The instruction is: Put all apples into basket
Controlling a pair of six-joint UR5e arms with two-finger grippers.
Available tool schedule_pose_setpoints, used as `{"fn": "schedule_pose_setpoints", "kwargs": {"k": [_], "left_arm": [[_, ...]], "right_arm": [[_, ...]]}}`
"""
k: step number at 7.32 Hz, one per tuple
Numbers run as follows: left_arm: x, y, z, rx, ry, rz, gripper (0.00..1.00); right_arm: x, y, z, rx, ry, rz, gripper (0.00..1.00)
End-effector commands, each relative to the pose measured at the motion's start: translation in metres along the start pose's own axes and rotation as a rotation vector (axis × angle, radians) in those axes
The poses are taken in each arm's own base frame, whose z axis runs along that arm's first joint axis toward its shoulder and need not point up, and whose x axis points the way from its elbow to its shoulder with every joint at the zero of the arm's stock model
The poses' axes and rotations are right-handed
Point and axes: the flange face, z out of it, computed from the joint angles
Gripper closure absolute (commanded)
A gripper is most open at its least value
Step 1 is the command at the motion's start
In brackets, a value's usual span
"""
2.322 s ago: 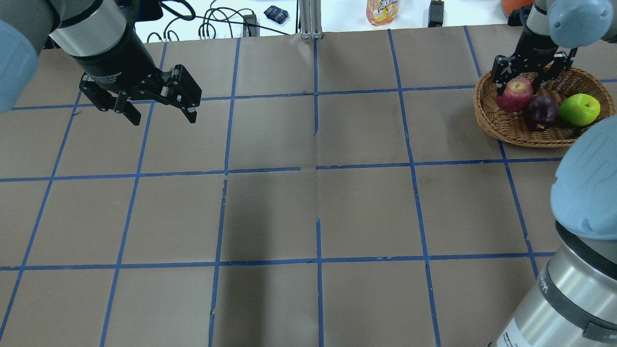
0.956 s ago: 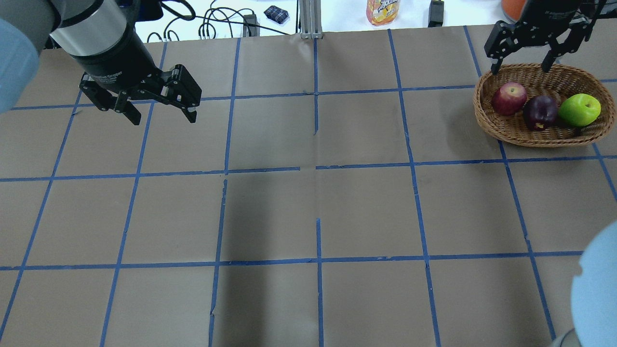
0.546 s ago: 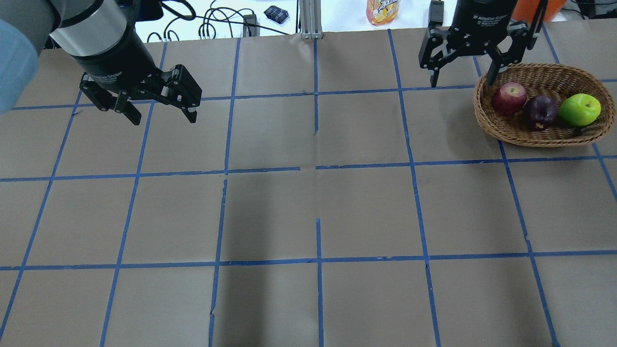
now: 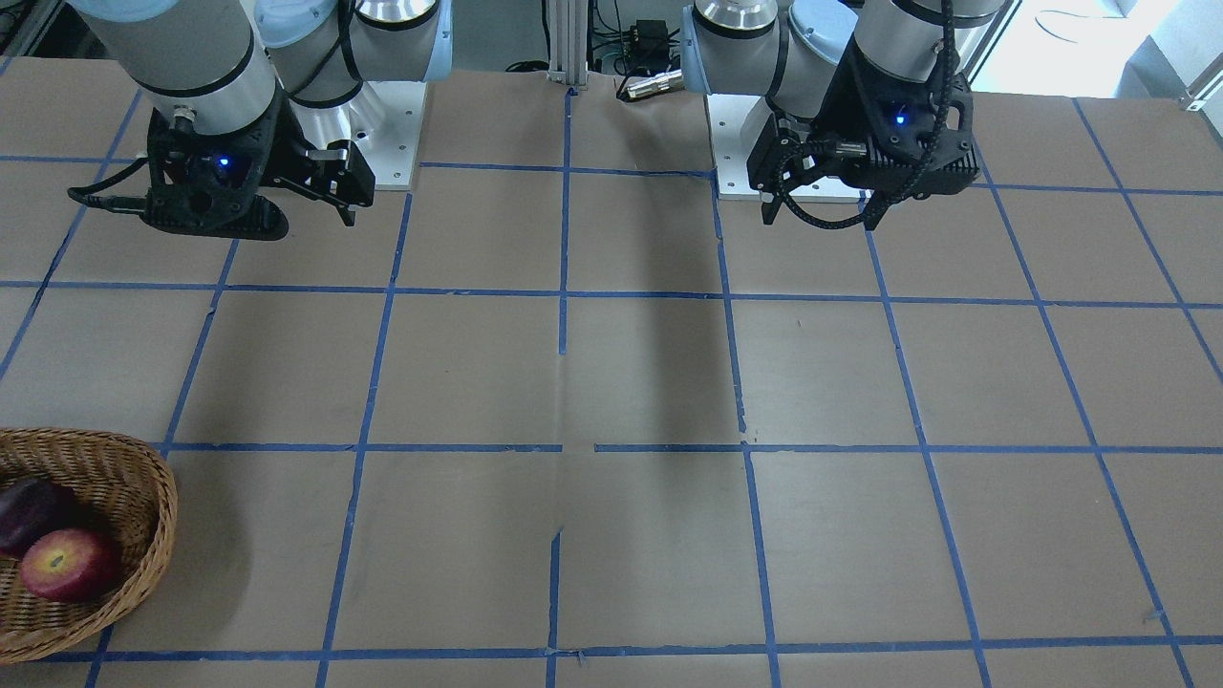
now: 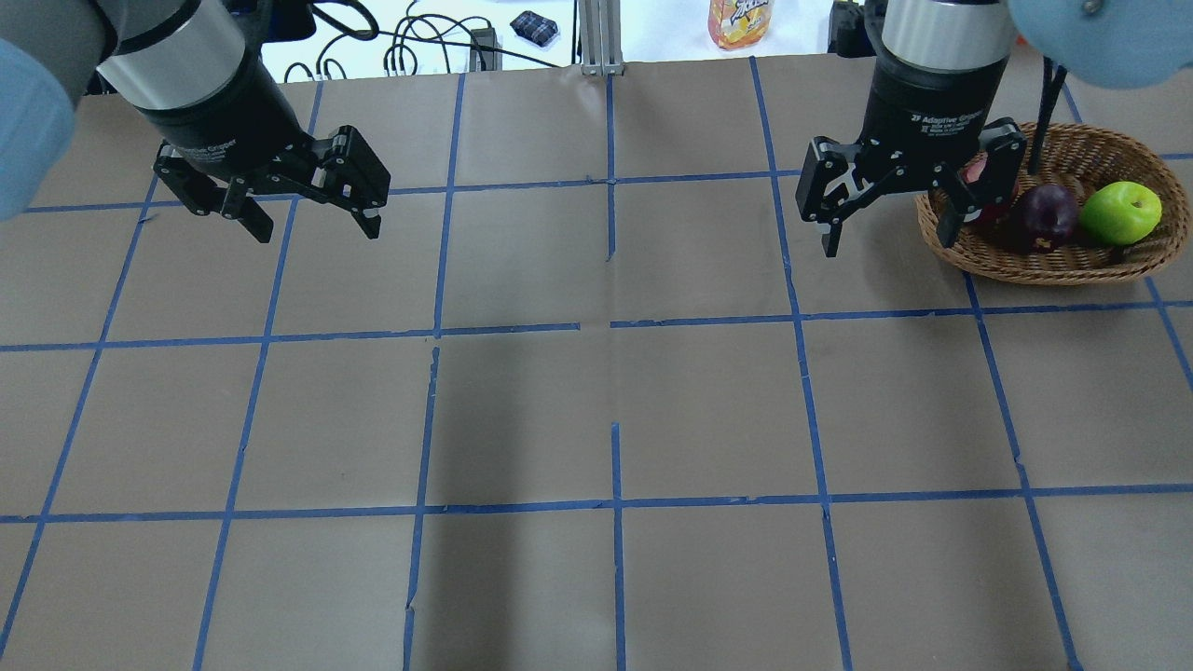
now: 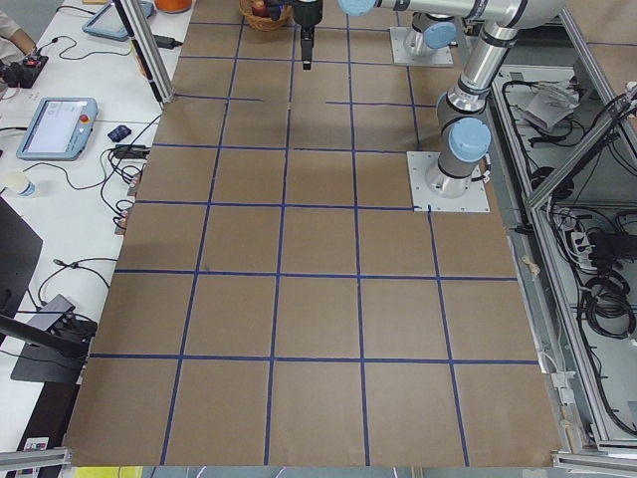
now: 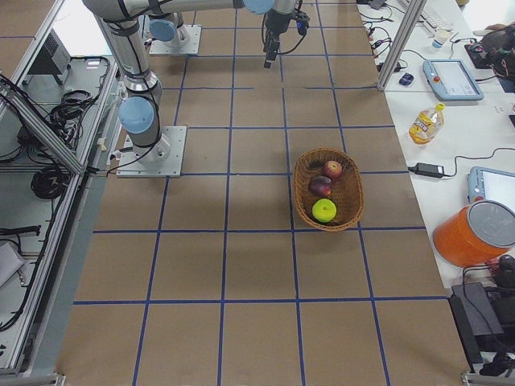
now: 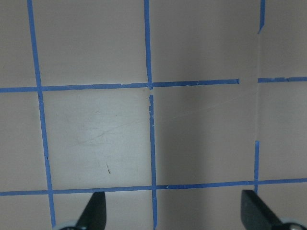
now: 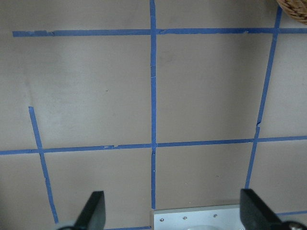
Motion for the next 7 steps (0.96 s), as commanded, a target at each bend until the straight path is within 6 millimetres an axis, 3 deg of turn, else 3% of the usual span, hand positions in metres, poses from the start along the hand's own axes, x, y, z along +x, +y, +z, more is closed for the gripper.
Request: {"fn": "schedule_pose_setpoints", "kwargs": {"k": [1, 2, 3, 5, 7], "left_arm": [[0.000, 0.000, 0.000, 0.000, 0.000, 0.000, 0.00], [0.000, 0.000, 0.001, -0.003, -0.002, 0.000, 0.00], [0.000, 0.000, 0.001, -0.001, 0.000, 0.000, 0.00], [0.000, 0.000, 0.000, 0.000, -0.002, 0.000, 0.00], [0.000, 0.000, 0.000, 0.000, -0.002, 0.000, 0.00]], "right_arm": [[0.008, 0.000, 0.012, 0.026, -0.003, -0.011, 0.00], [0.028, -0.004, 0.013, 0.014, -0.019, 0.014, 0.00], [0.033, -0.002, 0.008, 0.028, -0.031, 0.030, 0.00], [0.033, 0.012, -0.005, 0.065, -0.035, 0.042, 0.00], [0.034, 0.011, 0.001, 0.089, -0.035, 0.045, 0.00]]}}
